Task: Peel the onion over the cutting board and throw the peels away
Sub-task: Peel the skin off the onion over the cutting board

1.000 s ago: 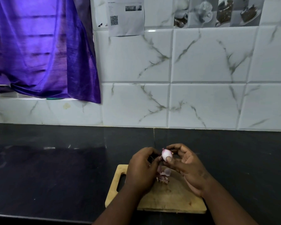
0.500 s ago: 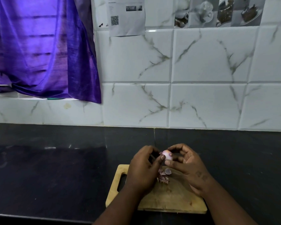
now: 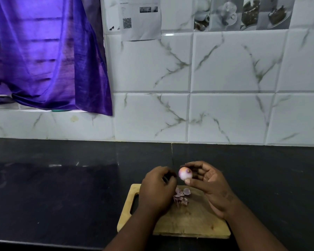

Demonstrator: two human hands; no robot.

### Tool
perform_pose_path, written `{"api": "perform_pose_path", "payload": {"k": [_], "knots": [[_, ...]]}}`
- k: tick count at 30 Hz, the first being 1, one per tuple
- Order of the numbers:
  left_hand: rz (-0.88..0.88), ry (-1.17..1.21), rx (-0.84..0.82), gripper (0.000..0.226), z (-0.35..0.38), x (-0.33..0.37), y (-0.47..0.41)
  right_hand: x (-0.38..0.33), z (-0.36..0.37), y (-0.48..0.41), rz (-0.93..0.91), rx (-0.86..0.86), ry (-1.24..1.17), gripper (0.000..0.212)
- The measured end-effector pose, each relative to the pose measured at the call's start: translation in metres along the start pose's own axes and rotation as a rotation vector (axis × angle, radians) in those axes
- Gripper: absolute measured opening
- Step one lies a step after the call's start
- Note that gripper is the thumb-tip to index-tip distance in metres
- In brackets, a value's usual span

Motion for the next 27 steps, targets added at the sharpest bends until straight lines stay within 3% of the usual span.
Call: {"api": "perform_pose_path", "payload": {"k": [17,20,27], "knots": [[0.022,0.144,0.073,0.011,-0.0039,0.0024,0.0012,0.0009,0.0026,-0.0005,0.014,-0.012,0.038,0.042],[0.038,0.181,0.053,0.019,-0.0040,0.0059,0.0017,0.0021,0.0023,-0.0007,0.018,-0.022,0.046,0.042],[0.008,0.208,0.030,0.012,-0.0042,0.0067,0.0020,0.0049,0.0025,-0.0018,0.045,-0.027,0.032,0.042]]}}
Point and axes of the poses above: each hand's wrist, its own y-axis away from the middle knuckle, its own z-axis out of the palm, x = y × z, the point moved 5 cm from there along -y, towards the middle knuckle, and after that the axes turned 11 degrees about z, right-handed, at the moved point
